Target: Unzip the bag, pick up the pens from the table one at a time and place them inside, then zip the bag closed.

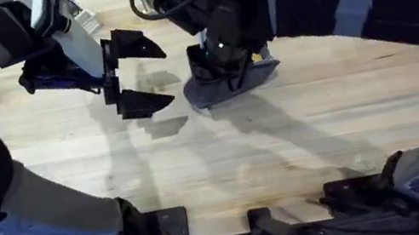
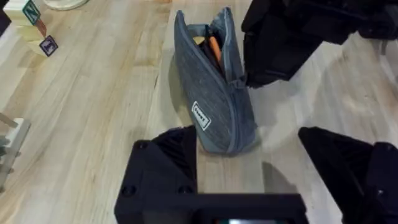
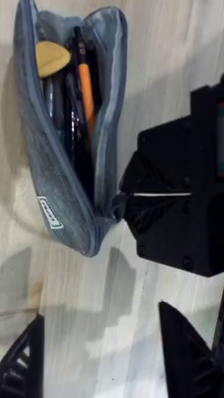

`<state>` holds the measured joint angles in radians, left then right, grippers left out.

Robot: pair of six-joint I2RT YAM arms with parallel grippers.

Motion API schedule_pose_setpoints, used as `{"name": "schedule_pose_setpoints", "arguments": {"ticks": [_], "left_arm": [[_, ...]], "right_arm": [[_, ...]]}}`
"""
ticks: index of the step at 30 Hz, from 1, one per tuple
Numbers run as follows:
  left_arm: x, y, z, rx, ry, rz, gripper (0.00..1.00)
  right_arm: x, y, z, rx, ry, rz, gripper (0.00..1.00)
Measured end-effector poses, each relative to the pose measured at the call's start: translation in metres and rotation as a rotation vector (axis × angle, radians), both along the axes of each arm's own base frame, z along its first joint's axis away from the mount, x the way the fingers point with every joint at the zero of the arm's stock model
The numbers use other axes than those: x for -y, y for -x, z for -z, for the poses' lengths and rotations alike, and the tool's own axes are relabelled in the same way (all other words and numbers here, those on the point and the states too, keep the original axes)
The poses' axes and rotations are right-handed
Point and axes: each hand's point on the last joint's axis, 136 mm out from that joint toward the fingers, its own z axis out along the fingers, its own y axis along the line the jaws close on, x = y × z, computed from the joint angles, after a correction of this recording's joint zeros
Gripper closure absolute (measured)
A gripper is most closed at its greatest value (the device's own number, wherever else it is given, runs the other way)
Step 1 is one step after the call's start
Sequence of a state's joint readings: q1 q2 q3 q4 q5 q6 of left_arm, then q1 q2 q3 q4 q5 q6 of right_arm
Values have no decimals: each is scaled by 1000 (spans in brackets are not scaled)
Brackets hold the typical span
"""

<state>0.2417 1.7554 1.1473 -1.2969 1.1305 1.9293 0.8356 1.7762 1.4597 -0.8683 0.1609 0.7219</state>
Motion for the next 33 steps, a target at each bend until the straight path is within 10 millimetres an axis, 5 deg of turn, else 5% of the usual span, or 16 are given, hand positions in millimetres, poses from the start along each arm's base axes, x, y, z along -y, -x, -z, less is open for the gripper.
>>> {"name": "schedule_pose_setpoints", "arguments": {"ticks": [33], "left_arm": [[44, -20, 47, -84, 79, 72, 2]], "right_arm": [[0, -1, -1, 8, 2, -11, 971]]}}
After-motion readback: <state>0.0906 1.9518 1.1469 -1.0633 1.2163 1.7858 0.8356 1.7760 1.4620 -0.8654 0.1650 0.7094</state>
